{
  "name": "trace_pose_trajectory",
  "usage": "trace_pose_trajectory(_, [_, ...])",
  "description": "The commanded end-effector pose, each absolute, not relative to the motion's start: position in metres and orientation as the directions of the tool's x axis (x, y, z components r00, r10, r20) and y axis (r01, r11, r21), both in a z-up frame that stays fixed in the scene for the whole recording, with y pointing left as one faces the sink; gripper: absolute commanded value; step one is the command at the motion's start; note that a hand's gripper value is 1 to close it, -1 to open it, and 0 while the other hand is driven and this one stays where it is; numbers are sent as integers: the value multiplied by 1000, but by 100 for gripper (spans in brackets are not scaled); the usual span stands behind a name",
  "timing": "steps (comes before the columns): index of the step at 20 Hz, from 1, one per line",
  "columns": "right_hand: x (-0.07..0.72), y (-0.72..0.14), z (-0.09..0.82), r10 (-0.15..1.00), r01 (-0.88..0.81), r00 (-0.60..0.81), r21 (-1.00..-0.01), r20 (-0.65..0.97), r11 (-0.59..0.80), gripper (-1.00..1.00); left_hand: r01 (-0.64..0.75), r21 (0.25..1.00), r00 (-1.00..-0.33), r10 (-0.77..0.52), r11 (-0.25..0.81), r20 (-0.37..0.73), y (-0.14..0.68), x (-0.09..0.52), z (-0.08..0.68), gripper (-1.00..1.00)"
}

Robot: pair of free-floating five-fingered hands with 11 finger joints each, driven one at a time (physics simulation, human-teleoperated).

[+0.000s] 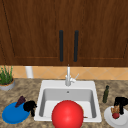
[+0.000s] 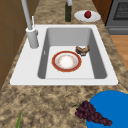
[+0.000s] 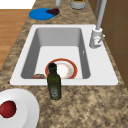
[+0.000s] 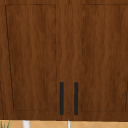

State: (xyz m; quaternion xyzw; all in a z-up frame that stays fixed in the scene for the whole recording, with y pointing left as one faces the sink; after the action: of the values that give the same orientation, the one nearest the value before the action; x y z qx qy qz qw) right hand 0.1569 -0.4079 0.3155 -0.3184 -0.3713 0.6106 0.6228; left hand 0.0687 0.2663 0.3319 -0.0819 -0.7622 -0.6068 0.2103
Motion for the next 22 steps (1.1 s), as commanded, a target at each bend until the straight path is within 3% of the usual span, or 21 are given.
trace_pose_trajectory(1, [156,-417,298,997,-549,-25,-834,78,51,100,380,890,-898,-130,250,420,266,69,332,0])
trace_pose_trajectory(22, [154,-440,225,996,-541,12,-837,91,83,100,380,890,-898,-130,250,420,266,69,332,0])
